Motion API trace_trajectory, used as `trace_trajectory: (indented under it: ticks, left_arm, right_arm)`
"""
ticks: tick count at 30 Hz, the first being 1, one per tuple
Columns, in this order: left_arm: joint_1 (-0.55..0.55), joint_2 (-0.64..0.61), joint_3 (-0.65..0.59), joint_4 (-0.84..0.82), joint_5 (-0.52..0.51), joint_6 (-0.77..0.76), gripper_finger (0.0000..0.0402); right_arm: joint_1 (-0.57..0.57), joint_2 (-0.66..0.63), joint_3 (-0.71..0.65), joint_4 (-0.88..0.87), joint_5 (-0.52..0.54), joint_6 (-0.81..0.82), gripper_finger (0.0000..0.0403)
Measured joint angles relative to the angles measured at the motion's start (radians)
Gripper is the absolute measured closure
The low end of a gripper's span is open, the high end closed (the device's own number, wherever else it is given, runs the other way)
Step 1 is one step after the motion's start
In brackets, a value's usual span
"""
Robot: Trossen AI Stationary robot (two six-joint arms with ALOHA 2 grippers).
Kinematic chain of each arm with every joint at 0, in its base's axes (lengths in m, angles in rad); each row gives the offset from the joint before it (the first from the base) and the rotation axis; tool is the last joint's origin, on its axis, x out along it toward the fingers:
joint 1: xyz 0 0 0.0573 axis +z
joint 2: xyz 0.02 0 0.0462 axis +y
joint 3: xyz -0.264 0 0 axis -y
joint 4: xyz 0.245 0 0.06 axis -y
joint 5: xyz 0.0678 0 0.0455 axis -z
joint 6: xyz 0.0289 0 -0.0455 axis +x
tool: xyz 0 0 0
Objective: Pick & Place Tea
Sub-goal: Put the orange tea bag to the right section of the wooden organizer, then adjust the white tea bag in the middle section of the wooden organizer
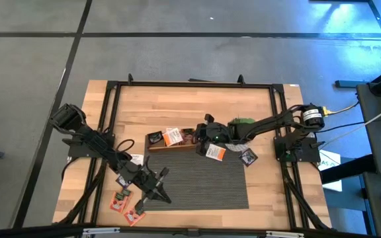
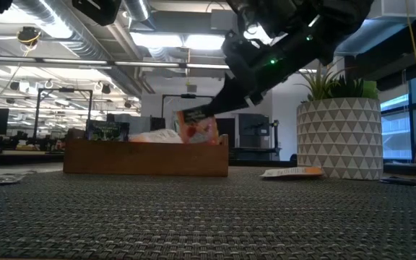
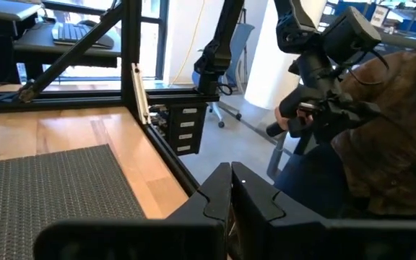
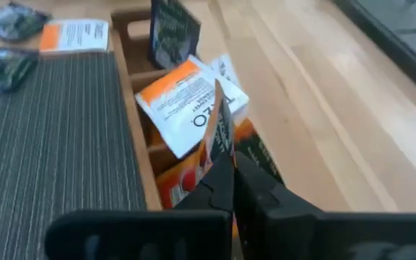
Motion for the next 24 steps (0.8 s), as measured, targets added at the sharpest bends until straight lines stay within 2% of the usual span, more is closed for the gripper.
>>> trace_trajectory:
  ticks: [9,13,24]
  left_arm:
    - [0.0,0.0,0.0,0.0,-0.001,0.0,0.0391]
    - [0.0,0.0,0.0,0.0,-0.002,0.0,0.0394]
    - [0.0,0.0,0.0,0.0,-0.007,-0.043,0.0392]
  right_arm:
    - [-0.001,0.002,0.0,-0.009,0.001,-0.001,0.039]
    - [-0.001,0.002,0.0,-0.015,0.04,-0.007,0.0384]
    - [-0.026,0.002,0.0,-0.023,0.043,-0.021,0.0285]
